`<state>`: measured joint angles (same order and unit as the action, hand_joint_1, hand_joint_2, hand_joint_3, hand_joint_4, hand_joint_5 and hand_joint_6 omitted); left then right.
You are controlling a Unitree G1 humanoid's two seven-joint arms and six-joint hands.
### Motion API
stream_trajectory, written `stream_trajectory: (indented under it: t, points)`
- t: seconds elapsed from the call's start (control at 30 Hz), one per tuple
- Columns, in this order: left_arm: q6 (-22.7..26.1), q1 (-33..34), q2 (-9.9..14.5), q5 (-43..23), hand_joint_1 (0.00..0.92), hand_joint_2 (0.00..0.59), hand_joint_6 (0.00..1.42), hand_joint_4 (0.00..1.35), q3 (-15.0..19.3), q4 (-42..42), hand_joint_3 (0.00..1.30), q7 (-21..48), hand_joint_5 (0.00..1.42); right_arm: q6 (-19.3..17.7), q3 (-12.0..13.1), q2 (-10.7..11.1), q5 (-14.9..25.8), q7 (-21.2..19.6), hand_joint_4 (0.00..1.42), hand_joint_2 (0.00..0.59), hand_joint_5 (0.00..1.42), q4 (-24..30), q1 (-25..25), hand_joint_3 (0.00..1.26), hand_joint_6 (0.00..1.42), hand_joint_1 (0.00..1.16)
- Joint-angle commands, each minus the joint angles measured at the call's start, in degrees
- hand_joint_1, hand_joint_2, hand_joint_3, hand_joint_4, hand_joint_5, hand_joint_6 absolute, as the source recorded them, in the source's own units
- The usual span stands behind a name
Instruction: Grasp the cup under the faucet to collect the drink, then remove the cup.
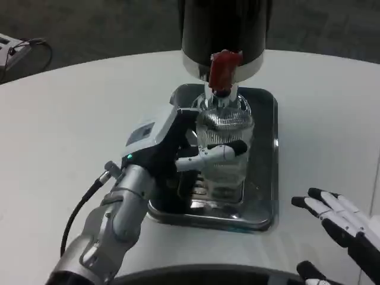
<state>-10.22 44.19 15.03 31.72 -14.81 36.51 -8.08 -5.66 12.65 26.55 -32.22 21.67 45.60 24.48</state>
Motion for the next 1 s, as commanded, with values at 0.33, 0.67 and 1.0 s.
stream_trajectory:
  t: [0.33,0.67,1.0]
  points:
    - [-2.2,-1.7,2.3,-0.5,0.086,0.041,0.97,0.32,0.2,-1.8,0.5,0.4,0.64,-0.5,-1.2,1.6,0.9,1.5,0.0,0.485,0.0,-1.2,-2.2,0.16,0.2,0.36]
    - [-2.4,-0.9,2.6,-0.2,0.051,0.034,0.81,0.19,0.4,-2.4,0.3,-0.3,0.51,-0.1,-2.0,1.5,0.9,1.4,0.0,0.483,0.03,-2.0,-3.0,0.18,0.22,0.37]
    - [-3.5,-0.9,3.0,-0.5,0.035,0.024,0.42,0.0,1.4,-2.1,0.17,-1.3,0.22,1.9,-2.9,1.5,0.8,1.9,0.0,0.479,0.04,-2.6,-4.5,0.19,0.23,0.37]
